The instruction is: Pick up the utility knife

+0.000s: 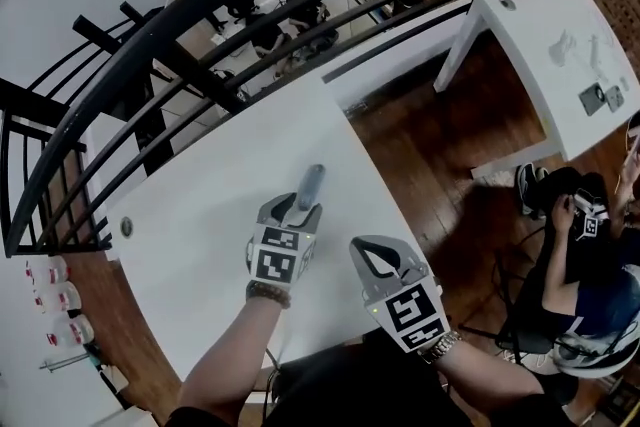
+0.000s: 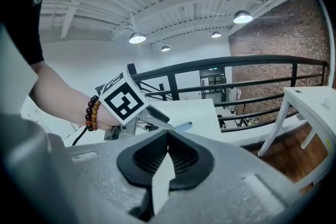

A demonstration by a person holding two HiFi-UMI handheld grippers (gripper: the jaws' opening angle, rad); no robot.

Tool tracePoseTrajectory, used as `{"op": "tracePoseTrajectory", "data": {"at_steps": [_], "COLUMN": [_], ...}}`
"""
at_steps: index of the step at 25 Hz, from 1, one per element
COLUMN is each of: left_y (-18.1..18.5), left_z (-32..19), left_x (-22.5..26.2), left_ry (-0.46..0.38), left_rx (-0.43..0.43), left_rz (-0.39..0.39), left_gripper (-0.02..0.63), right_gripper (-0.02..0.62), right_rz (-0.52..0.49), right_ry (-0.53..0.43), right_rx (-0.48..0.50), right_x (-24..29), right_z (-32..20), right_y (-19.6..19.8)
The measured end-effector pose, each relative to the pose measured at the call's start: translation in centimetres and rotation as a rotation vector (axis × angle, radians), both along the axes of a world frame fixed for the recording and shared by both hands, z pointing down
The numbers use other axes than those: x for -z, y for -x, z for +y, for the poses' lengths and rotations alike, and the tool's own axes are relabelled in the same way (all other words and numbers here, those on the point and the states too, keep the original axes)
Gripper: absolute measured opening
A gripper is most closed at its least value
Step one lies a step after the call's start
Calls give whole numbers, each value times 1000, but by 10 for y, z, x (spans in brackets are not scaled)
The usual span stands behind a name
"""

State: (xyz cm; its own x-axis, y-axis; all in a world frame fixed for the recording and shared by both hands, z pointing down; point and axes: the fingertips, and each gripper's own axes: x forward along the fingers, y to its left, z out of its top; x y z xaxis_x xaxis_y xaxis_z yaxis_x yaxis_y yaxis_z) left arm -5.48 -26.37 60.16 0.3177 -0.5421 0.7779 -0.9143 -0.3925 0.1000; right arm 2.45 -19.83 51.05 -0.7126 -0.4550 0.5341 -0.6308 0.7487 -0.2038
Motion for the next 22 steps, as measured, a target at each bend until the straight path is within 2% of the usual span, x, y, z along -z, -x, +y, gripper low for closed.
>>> {"op": "tracePoseTrajectory", "data": {"at_steps": [10,14,17,22], "left_y": [5,5,2,2], "left_z": [-10,-9,-9,-8], "left_x": [-42,-43,-44,-40], "left_ry": [107,112,105,96], "left_rx": [-3,-12,-32,-34], "left_rz": [-38,-45,-66,-92], "left_gripper": [235,227,167,164], "right_gripper": [-6,-6,-6,-7], "right_rz": [1,-3,-7,-14], "right_ry": [43,49,47,40], "right_rx": [17,22,28,32], "right_x": [-17,-18,-18,-14], "right_z": [-31,-34,-35,-36], "right_y": [-1,1,1,-4]}}
